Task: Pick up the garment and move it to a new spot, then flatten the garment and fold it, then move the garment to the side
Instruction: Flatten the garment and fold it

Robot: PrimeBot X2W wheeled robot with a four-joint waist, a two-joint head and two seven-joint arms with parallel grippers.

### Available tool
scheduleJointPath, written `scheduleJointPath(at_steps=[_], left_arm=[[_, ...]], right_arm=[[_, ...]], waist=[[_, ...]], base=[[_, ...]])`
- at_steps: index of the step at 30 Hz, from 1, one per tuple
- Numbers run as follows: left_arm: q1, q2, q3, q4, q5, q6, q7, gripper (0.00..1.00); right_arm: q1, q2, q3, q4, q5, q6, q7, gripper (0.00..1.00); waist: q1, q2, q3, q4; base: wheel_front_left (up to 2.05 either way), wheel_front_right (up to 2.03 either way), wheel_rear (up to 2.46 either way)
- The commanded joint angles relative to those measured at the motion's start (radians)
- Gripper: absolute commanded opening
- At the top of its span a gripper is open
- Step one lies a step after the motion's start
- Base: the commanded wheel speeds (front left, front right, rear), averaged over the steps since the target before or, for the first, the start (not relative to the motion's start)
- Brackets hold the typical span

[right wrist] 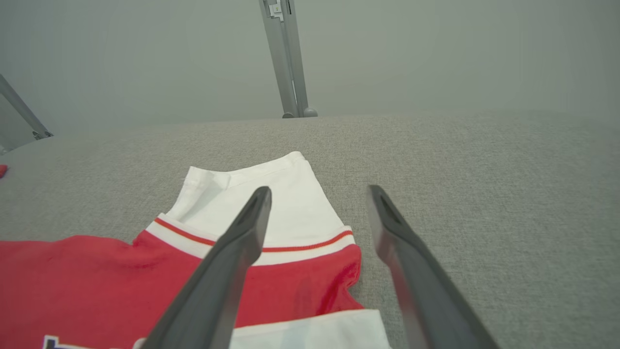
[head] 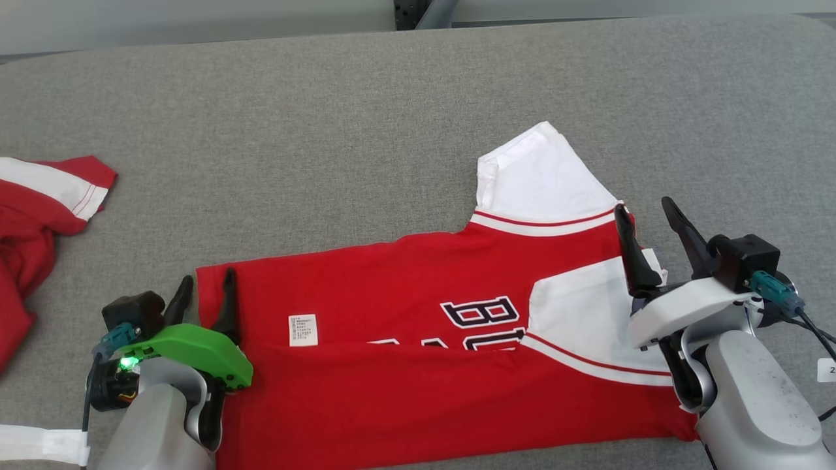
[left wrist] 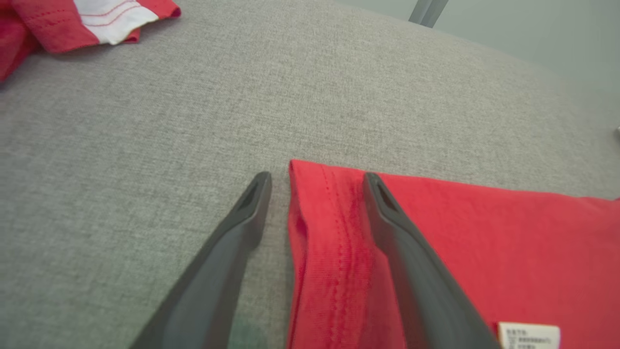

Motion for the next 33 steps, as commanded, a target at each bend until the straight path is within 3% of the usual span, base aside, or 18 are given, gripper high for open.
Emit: scheduleJointPath(at_steps=[1,2,3,5,11,15,26,33], left_arm=[[-0.019,0.0,0.006,0.007,0.015,0.002,0.0,0.96],[-0.024,-0.001,0.006,0.005,0.017,0.002,0.0,0.85],[-0.027,-0.002,0.007,0.003,0.021,0.002,0.0,0.49],[-0.03,-0.003,0.007,0.001,0.02,0.002,0.0,0.0],[-0.038,-0.001,-0.008,-0.007,0.022,0.002,0.0,0.0],[-0.046,-0.003,-0.02,-0.036,0.029,0.002,0.0,0.0],[-0.124,-0.046,-0.1,-0.097,0.025,0.002,0.0,0.0],[-0.156,-0.062,-0.129,-0.112,0.015,0.002,0.0,0.0]], right_arm=[[-0.008,-0.006,0.003,-0.005,0.0,-0.001,0.0,1.0],[-0.013,-0.009,0.003,-0.005,0.002,-0.001,0.0,1.0],[-0.02,-0.012,0.004,-0.005,0.005,-0.001,0.0,1.0],[-0.03,-0.016,0.008,-0.006,0.009,-0.001,0.0,1.0],[-0.096,-0.05,0.017,0.015,0.032,-0.001,0.0,1.0],[-0.194,-0.082,0.06,0.091,0.049,-0.001,0.012,1.0],[-0.494,-0.165,0.238,0.357,0.132,-0.001,0.31,1.0],[-0.576,-0.195,0.316,0.432,0.175,-0.001,0.356,1.0]], waist=[[0.0,0.0071,0.004,0.0],[0.0,0.0071,0.007,0.0],[0.0,0.0071,0.01,0.0],[0.0,0.0071,0.014,0.0],[0.0,0.0071,0.026,0.009],[0.0,0.0071,0.045,0.028],[0.0,0.0071,0.152,0.139],[0.0,0.0071,0.196,0.181]], base=[[0.0,0.0,0.0],[0.0,0.0,0.0],[0.0,0.0,0.0],[0.0,0.0,0.0],[0.0,0.0,0.0],[0.0,0.0,0.0],[0.0,0.0,0.0],[0.0,0.0,0.0]])
